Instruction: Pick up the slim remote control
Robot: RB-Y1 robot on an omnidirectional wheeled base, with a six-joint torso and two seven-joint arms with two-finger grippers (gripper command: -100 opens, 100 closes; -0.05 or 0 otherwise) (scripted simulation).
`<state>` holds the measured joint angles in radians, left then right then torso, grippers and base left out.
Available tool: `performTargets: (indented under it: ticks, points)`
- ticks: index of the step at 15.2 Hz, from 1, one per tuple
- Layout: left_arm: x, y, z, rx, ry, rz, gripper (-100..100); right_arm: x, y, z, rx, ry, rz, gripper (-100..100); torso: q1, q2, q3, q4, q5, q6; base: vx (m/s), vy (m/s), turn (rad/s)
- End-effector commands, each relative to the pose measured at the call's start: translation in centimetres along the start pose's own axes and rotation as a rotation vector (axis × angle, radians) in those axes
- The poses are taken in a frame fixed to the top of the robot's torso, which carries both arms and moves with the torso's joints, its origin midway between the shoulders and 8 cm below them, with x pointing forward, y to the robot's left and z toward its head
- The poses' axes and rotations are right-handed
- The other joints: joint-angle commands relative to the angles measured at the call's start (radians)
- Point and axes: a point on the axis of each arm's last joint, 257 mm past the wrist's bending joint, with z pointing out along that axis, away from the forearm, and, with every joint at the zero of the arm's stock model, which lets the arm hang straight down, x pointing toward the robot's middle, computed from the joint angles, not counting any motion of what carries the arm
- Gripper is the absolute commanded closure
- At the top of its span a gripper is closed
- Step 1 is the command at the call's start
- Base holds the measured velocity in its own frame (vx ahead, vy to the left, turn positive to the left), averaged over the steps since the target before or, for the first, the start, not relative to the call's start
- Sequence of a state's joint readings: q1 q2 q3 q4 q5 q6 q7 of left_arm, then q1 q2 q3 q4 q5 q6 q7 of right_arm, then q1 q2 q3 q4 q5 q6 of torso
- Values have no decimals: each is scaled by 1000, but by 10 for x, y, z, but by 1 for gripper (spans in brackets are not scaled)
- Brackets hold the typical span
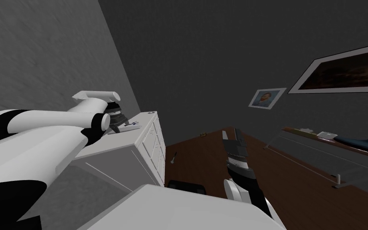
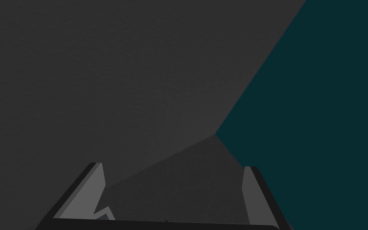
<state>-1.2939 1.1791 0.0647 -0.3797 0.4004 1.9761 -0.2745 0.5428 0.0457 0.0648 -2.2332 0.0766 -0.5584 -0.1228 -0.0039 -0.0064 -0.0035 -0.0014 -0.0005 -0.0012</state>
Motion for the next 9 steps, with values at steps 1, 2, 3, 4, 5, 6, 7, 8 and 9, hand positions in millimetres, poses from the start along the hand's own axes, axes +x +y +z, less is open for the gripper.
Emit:
performTargets:
  ticks: [1,2,3,4,5,6,7,8,9]
  points:
    - [-7,3,6,-6,4,26,-100,0,0,0,0,0,0,0,0,0,0,0,0,0,141,-104,169]
    - [-11,5,8,-6,4,39,-100,0,0,0,0,0,0,0,-2,-2,-1,0,0,0,156,-133,204]
    - [-11,5,8,-6,4,39,-100,0,0,0,0,0,0,0,-4,-3,-2,-1,-1,0,133,-102,132]
    - [-15,6,10,-5,4,52,-100,0,0,0,0,0,0,0,-3,-3,-2,-1,-1,1,117,-88,89]
    - [-19,7,12,-4,4,66,-100,0,0,0,0,0,0,0,-3,-3,-2,-1,-1,1,111,-95,142]
    - [-23,8,14,-4,4,79,-100,0,0,0,0,0,0,0,-3,-2,-2,-1,-1,0,119,-86,214]
    - [-23,8,14,-4,4,79,-100,0,0,0,0,0,0,0,-2,-2,-1,-1,-1,0,103,-81,138]
    - [-26,10,16,-4,4,93,-100,0,0,0,0,0,0,0,-2,-2,-1,-1,0,1,97,-77,91]
    - [-30,11,18,-4,3,108,-100,0,0,0,0,0,0,0,-1,-2,-1,-1,-1,1,115,-89,135]
